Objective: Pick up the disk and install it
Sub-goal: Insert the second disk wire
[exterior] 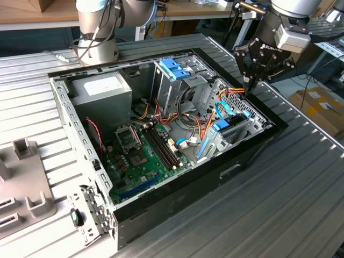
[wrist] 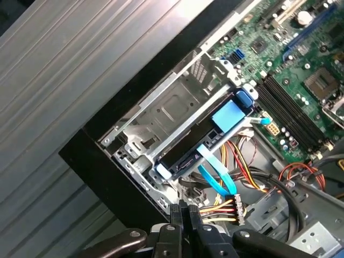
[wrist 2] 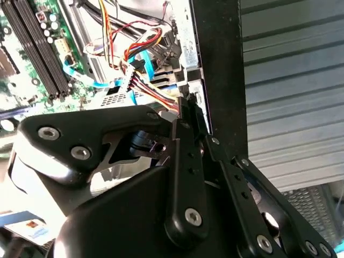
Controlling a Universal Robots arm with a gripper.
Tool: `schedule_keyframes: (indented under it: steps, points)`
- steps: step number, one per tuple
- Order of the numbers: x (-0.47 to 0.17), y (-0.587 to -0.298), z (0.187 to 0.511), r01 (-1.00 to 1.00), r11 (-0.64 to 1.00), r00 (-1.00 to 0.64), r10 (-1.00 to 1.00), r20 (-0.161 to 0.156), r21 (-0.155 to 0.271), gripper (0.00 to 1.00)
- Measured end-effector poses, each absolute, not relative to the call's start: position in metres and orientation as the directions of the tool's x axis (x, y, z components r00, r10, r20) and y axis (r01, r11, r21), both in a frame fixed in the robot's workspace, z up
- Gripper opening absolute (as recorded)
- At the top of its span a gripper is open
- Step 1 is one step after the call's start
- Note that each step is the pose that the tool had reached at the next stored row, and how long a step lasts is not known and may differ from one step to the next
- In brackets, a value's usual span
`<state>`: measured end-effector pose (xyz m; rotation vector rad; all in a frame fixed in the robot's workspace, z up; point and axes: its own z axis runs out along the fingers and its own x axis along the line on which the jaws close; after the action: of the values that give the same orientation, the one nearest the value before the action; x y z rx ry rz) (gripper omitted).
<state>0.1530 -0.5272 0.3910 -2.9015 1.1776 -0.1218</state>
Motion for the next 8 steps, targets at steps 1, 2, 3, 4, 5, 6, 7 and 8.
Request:
schedule_keyframes:
  steps: [1,2,3,4,5,6,7,8]
  points:
    - [0.1530,-0.5272,0.3909,-0.707,-0.707,0.704,-0.707,0.069,-0.037,0.16]
    - [0.1530,-0.5272,0.3906,-0.726,-0.687,0.684,-0.726,0.069,-0.036,0.16]
    - [0.1530,-0.5273,0.3906,-0.738,-0.674,0.671,-0.738,0.069,-0.036,0.16]
    - [0.1530,-0.5272,0.3905,-0.739,-0.673,0.670,-0.739,0.069,-0.036,0.16]
    - [0.1530,-0.5272,0.3905,-0.739,-0.673,0.670,-0.739,0.069,-0.036,0.16]
    - [0.1530,-0.5272,0.3905,-0.739,-0.673,0.670,-0.739,0.069,-0.036,0.16]
    - [0.1530,-0.5272,0.3905,-0.739,-0.673,0.670,-0.739,0.069,-0.036,0.16]
    - [0.1530,-0.5272,0.3904,-0.742,-0.669,0.666,-0.743,0.069,-0.036,0.16]
